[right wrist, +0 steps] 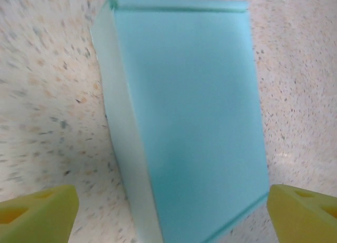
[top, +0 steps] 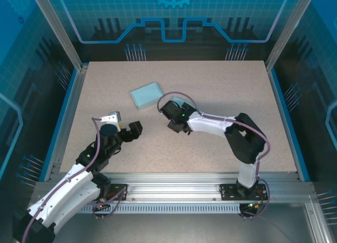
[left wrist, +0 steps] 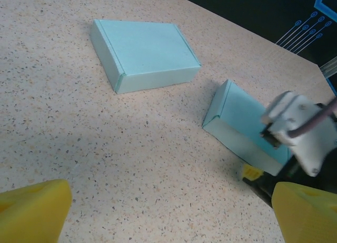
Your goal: Fold the paper box
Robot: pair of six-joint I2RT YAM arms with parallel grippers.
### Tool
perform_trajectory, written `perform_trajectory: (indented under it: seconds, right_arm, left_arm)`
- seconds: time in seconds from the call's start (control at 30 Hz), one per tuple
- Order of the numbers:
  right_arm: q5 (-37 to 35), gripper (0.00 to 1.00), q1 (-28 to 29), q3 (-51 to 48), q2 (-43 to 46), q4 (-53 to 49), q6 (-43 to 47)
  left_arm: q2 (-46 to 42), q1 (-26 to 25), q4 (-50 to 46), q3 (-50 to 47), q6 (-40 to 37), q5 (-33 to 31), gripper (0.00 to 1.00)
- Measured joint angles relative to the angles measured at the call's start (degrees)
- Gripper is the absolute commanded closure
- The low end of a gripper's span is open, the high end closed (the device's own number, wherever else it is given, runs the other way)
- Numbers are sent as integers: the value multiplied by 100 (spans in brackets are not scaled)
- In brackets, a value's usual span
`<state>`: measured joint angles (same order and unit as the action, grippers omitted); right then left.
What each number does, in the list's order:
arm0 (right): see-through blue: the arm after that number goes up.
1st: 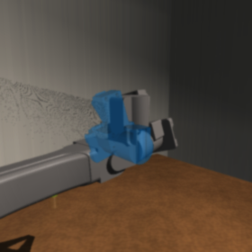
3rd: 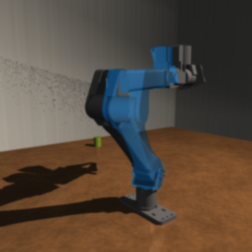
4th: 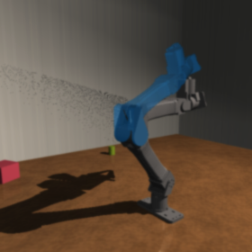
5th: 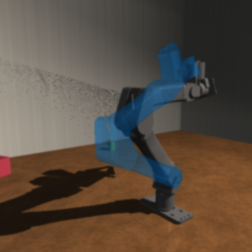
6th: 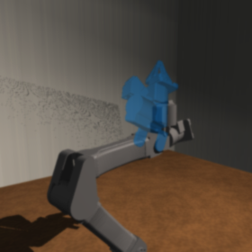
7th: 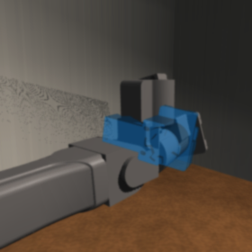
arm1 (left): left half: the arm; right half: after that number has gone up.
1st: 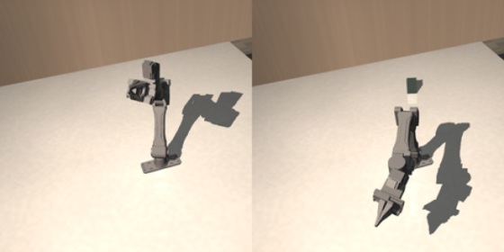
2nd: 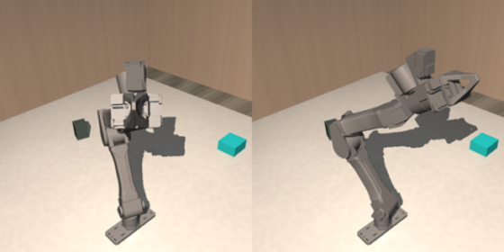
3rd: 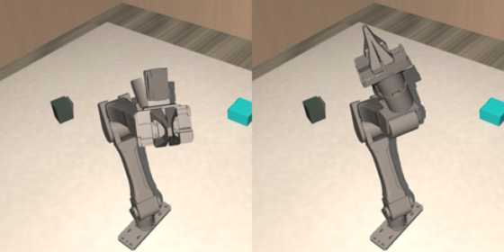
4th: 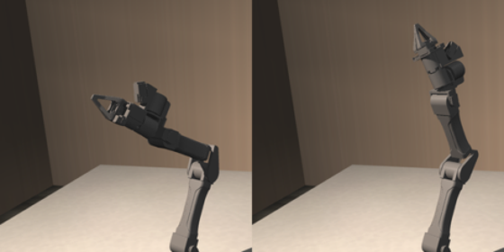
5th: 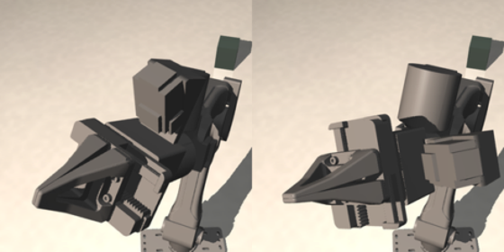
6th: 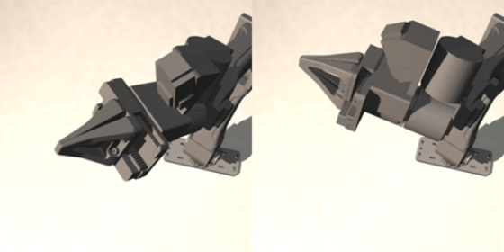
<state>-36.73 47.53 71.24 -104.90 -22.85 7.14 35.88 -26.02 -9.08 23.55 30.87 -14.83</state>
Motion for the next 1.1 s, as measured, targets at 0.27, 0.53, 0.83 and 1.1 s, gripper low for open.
perform_trajectory:
  seconds: [0.27,0.53,0.83,1.1]
  right_arm:
    - [1346,61,-24,-616,1582,81,-2262]
    - [2218,79,-111,-1095,723,256,-3567]
    - [2277,81,-610,-1023,-9,483,-3799]
    - [2175,80,-1244,-492,-424,509,-3569]
  left_arm:
    - [164,0,-9,68,-87,-87,1]
    - [686,63,214,118,-109,-236,1]
    - [2061,1139,844,575,-79,317,1]
    - [2739,1611,1290,708,7,809,1]
